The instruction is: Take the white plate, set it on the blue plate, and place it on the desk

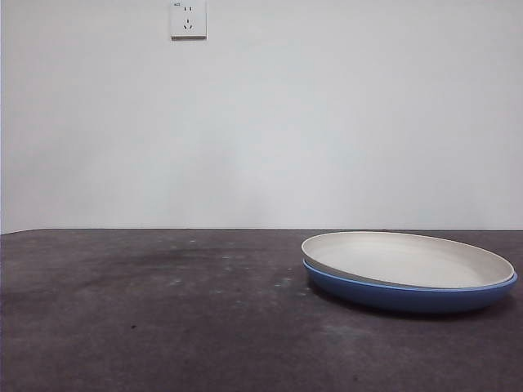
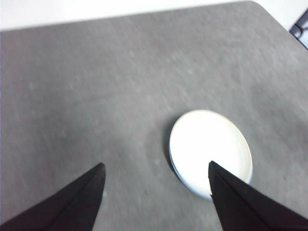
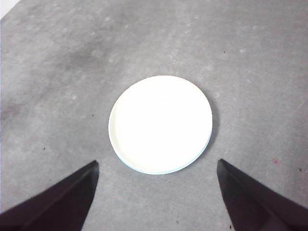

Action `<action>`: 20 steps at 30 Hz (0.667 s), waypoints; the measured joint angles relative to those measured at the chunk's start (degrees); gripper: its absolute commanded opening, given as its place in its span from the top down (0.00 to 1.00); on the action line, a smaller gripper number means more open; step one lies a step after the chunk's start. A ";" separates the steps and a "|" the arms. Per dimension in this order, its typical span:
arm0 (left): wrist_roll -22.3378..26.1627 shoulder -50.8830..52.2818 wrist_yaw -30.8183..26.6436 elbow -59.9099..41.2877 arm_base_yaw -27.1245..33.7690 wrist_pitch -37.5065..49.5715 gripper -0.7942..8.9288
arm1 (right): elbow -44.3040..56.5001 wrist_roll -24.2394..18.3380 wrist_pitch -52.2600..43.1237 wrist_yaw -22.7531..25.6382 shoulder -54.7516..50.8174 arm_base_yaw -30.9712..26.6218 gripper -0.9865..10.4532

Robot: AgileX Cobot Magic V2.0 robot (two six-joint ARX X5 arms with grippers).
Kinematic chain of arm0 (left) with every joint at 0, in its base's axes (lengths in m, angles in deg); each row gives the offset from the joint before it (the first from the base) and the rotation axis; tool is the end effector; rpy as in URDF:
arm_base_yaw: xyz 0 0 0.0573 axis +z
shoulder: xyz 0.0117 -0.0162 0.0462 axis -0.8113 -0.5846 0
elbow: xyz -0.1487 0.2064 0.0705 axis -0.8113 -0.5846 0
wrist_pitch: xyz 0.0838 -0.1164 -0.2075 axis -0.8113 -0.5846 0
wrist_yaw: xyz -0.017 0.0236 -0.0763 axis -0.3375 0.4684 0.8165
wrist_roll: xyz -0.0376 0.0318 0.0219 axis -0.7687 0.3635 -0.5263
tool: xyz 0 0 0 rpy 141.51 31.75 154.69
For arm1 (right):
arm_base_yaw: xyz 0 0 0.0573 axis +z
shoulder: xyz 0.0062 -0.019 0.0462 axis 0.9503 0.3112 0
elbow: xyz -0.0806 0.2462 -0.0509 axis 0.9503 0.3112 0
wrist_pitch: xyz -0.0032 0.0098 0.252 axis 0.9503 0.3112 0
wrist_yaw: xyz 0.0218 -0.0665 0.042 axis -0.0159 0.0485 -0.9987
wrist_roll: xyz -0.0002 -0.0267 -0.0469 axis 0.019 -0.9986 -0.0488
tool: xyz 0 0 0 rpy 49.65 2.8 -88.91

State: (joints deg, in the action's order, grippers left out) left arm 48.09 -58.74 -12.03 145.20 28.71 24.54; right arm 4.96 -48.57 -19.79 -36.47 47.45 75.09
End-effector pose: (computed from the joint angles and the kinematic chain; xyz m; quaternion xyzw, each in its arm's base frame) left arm 0.2177 -0.1107 0.4346 -0.0187 0.3056 -0.2925 0.9059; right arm 0.0774 0.0140 0.3665 0.0588 0.3053 0.1820 0.9328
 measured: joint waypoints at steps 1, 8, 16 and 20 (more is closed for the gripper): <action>0.37 2.67 0.94 -3.37 0.57 -0.07 0.56 | 0.00 0.00 0.00 0.00 0.13 0.00 0.57; 2.86 19.58 13.11 -23.80 1.07 -0.79 0.57 | 0.00 0.00 0.63 -0.02 0.28 0.00 0.57; 4.66 24.94 19.17 -31.71 1.01 -3.13 0.57 | 0.02 0.02 2.38 -0.02 0.50 0.00 0.57; 4.85 25.24 19.21 -31.71 1.01 -2.73 0.57 | 0.02 0.04 2.40 -0.02 0.61 0.00 0.57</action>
State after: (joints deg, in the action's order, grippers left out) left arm 52.94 -33.49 7.18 113.49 29.71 21.80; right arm 4.98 -48.53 -17.39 -36.49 48.06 75.09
